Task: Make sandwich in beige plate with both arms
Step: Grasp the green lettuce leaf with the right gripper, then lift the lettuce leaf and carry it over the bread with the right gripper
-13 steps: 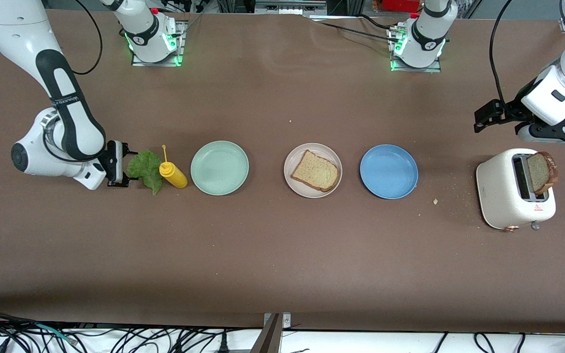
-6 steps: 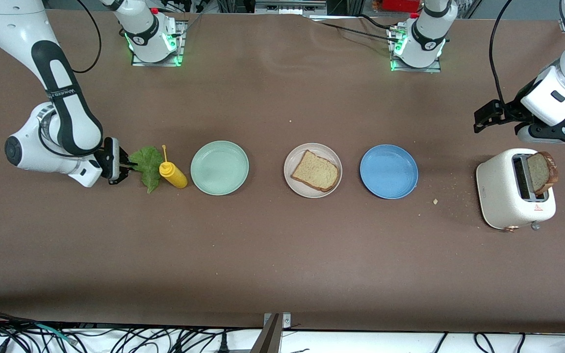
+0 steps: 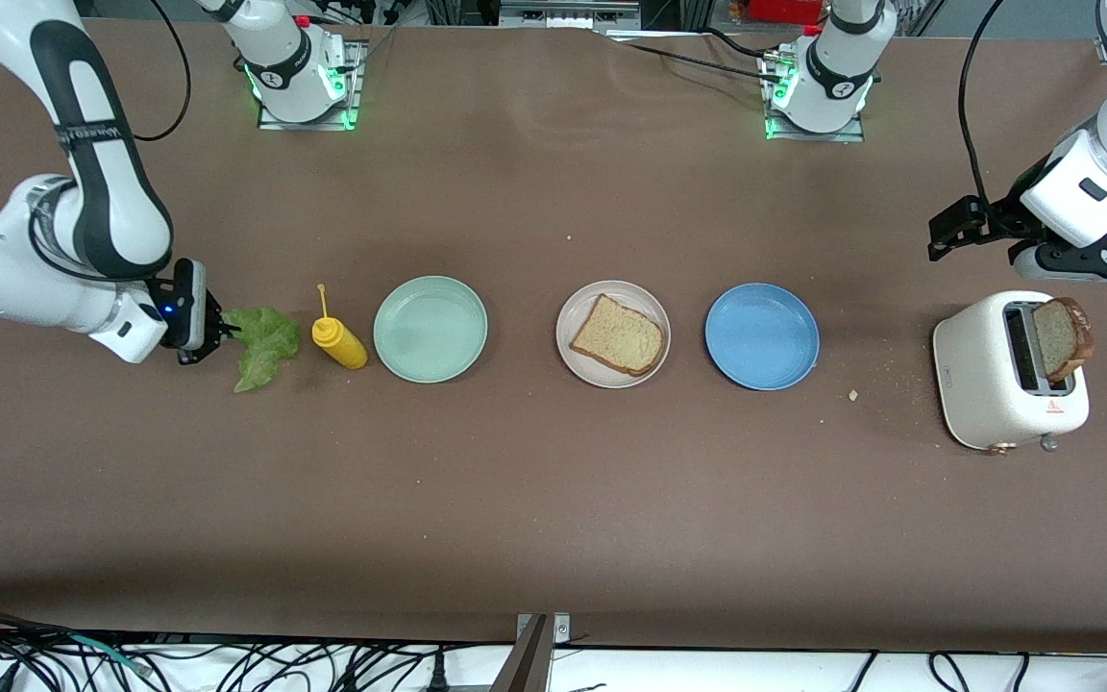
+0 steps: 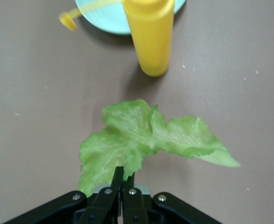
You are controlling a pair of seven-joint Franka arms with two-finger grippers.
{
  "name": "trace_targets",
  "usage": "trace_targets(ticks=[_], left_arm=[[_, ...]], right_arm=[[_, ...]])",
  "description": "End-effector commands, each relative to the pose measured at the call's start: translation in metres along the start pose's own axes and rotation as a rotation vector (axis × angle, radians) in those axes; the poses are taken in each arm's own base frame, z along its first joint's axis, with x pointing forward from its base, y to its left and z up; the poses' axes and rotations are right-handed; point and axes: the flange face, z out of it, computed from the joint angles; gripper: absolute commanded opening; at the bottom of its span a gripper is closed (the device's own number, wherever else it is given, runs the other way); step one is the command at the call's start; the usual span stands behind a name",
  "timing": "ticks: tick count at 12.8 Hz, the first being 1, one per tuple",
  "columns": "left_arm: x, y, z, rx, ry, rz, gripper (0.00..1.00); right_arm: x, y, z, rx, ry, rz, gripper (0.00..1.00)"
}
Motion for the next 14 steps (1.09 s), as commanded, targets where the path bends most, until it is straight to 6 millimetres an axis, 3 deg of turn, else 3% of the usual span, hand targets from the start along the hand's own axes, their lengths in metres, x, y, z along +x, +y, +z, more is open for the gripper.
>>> trace_targets(ticks=[1, 3, 5, 9, 11, 14], left_arm=[[0.0, -0.002, -0.004, -0.011, -0.007, 0.009, 1.0], [0.0, -0.001, -0.003, -0.007, -0.015, 0.011, 1.0], [-0.001, -0.001, -0.003, -0.007, -0.016, 0.011, 1.0], [-0.001, 0.002, -0.004, -0.007, -0.015, 0.017, 1.0], [-0.001, 0.001, -0.004, -0.007, -0.016, 0.015, 1.0], [-0.001, 0.003, -0.004, -0.005, -0.016, 0.019, 1.0]], right_arm=[[0.022, -0.004, -0.046, 0.054, 0.01, 0.047, 0.0], [0.04, -0.011, -0.072, 0.099, 0.025, 0.117, 0.0], [0.08, -0.019, -0.094, 0.122, 0.03, 0.152, 0.0], [0.17, -0.021, -0.115, 0.149, 0.018, 0.254, 0.0], [0.222, -0.021, -0.108, 0.154, 0.035, 0.325, 0.0], [0.298, -0.015, -0.063, 0.128, 0.024, 0.395, 0.0]])
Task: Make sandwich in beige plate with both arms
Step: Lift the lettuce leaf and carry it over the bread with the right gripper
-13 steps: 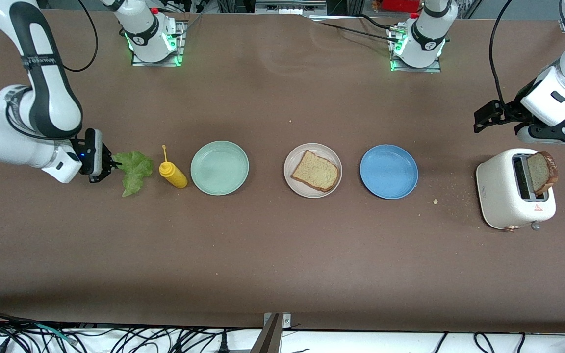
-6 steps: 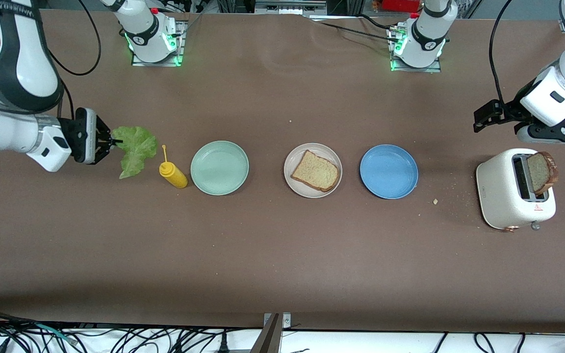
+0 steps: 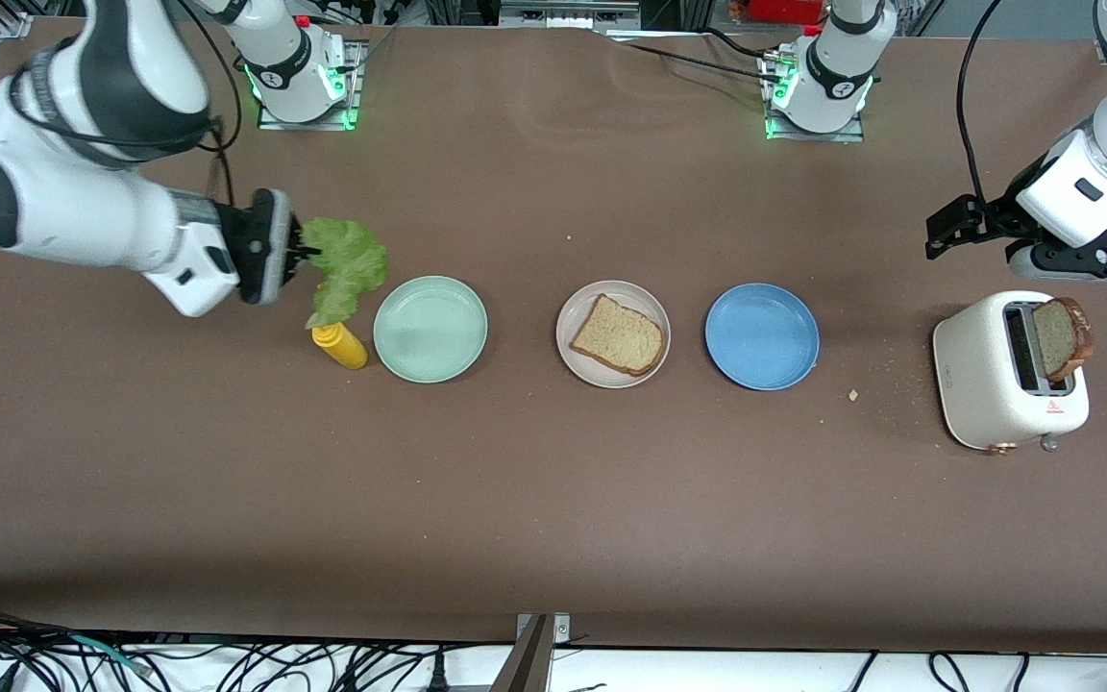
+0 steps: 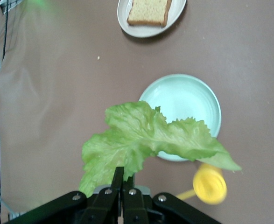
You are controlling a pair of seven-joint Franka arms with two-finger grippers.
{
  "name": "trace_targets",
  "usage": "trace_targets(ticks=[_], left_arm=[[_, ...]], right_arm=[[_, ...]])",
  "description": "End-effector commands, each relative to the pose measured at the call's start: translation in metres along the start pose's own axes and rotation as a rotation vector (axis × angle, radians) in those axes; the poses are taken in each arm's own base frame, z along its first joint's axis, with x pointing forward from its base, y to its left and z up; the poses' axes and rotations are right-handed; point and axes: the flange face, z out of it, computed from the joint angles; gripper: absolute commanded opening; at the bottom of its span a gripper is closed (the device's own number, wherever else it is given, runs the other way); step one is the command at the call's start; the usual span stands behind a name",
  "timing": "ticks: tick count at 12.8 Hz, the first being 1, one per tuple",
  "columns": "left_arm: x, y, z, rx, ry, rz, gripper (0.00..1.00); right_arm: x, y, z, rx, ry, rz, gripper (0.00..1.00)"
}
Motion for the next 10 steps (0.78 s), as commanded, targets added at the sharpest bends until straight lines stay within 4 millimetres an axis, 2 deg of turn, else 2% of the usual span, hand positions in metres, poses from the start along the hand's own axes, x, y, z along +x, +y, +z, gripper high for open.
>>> trace_targets(ticks=[1, 3, 6, 8, 10], left_arm=[[0.0, 0.0, -0.005, -0.006, -0.006, 0.014, 1.0], [0.0, 0.0, -0.005, -0.004, -0.006, 0.016, 1.0], [0.0, 0.001, -0.004, -0.004, -0.008, 0.022, 1.0], [0.0, 0.0, -0.004, -0.003, -0.008, 0.02, 1.0], [0.0, 0.0, -0.004, -0.003, -0.008, 0.02, 1.0]], right_arm=[[0.068, -0.008, 0.04, -0.021, 0.002, 0.063, 0.0], [0.12, -0.017, 0.066, -0.035, -0.012, 0.134, 0.0], [0.194, -0.047, 0.121, -0.091, -0.024, 0.247, 0.0], [0.23, -0.058, 0.17, -0.14, 0.017, 0.35, 0.0], [0.252, -0.066, 0.211, -0.183, 0.068, 0.391, 0.0]])
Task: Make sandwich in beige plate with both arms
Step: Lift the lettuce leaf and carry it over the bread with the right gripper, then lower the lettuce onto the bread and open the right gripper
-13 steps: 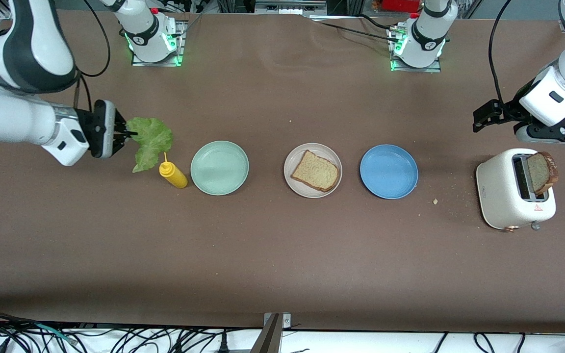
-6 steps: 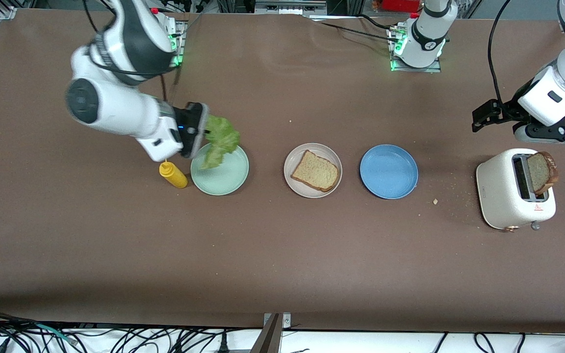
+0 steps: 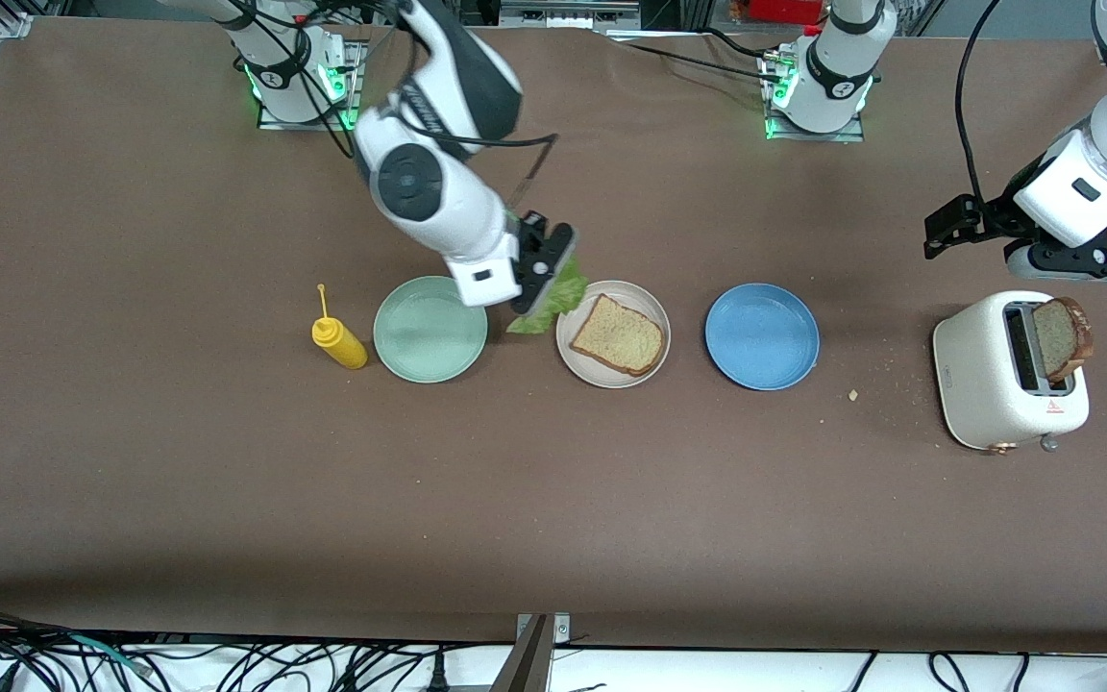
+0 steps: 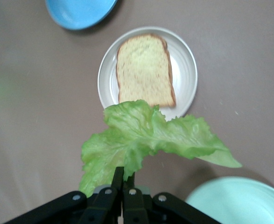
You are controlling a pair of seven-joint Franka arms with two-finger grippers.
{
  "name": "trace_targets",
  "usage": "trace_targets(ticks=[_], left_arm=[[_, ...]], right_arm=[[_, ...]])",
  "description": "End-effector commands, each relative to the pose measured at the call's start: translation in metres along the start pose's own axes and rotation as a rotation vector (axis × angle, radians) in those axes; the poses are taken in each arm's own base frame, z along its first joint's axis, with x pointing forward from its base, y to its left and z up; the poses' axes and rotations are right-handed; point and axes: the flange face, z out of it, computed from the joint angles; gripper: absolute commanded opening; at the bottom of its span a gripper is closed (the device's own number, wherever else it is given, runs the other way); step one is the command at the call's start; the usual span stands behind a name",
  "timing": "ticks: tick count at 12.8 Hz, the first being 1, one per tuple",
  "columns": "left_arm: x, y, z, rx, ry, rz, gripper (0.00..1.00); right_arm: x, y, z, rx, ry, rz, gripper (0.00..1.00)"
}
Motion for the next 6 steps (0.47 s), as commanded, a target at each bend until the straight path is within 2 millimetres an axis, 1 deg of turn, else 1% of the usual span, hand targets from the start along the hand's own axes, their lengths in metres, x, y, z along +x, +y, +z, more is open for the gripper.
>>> trace_targets(ticks=[1, 3, 4, 5, 6], left_arm=[[0.0, -0.001, -0.004, -0.003, -0.006, 0.018, 1.0], [0.0, -0.001, -0.004, -0.003, -0.006, 0.018, 1.0], [0.0, -0.001, -0.004, -0.003, -0.006, 0.018, 1.0], [0.0, -0.002, -0.004, -0.003, -0.006, 0.017, 1.0], [0.0, -0.002, -0.004, -0.003, -0.006, 0.017, 1.0]], right_arm=[[0.025, -0.015, 0.045, -0.038, 0.07, 0.073, 0.0], [0.032, -0.034, 0.08, -0.057, 0.108, 0.12, 0.0], [0.033, -0.04, 0.099, -0.066, 0.119, 0.116, 0.0], [0.033, -0.04, 0.109, -0.073, 0.129, 0.115, 0.0], [0.033, -0.038, 0.115, -0.076, 0.128, 0.116, 0.0]])
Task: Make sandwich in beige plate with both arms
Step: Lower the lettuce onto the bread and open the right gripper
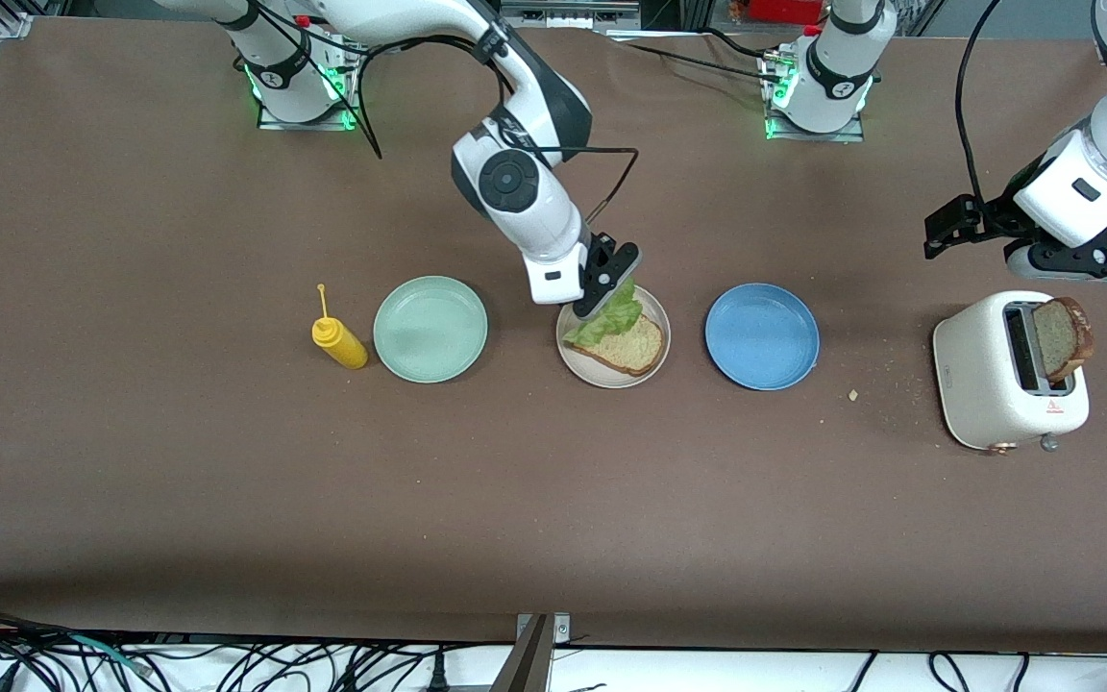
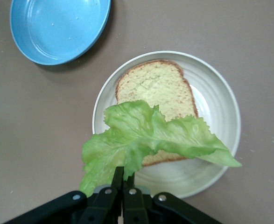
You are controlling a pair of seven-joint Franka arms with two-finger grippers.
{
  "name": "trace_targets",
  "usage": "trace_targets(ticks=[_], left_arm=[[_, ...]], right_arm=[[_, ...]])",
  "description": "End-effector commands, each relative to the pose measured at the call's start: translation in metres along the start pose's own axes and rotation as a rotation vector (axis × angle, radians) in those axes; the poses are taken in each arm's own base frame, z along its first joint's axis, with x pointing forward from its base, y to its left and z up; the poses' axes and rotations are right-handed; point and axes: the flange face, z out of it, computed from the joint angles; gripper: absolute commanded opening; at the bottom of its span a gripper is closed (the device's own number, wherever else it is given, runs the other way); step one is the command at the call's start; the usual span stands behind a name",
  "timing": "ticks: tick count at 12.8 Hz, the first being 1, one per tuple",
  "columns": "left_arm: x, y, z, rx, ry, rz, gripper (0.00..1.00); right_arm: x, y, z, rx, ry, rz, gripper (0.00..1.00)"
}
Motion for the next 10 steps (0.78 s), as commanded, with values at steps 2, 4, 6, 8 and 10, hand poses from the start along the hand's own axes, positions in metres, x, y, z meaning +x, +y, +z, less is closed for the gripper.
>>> trace_targets(ticks=[2, 4, 6, 8, 10], left_arm=[[0.0, -0.002, -0.004, -0.003, -0.005, 0.017, 1.0], [0.001, -0.002, -0.004, -0.003, -0.005, 0.018, 1.0], [0.001, -0.003, -0.003, -0.003, -0.007, 0.009, 1.0], [0.005, -0.014, 0.003, -0.005, -0.017, -0.012, 1.0], [0.008, -0.035, 0.009, -0.008, -0.023, -0.037, 1.0]], right_arm=[[0.007, 0.005, 0.012, -0.013, 0.024, 0.02, 0.0], [0.006, 0.009, 0.02, -0.019, 0.026, 0.024, 0.0], [0.006, 0.022, 0.022, -0.044, 0.037, 0.019, 0.0], [0.007, 0.031, 0.018, -0.062, 0.043, 0.021, 0.0], [0.008, 0.037, 0.013, -0.072, 0.048, 0.02, 0.32]])
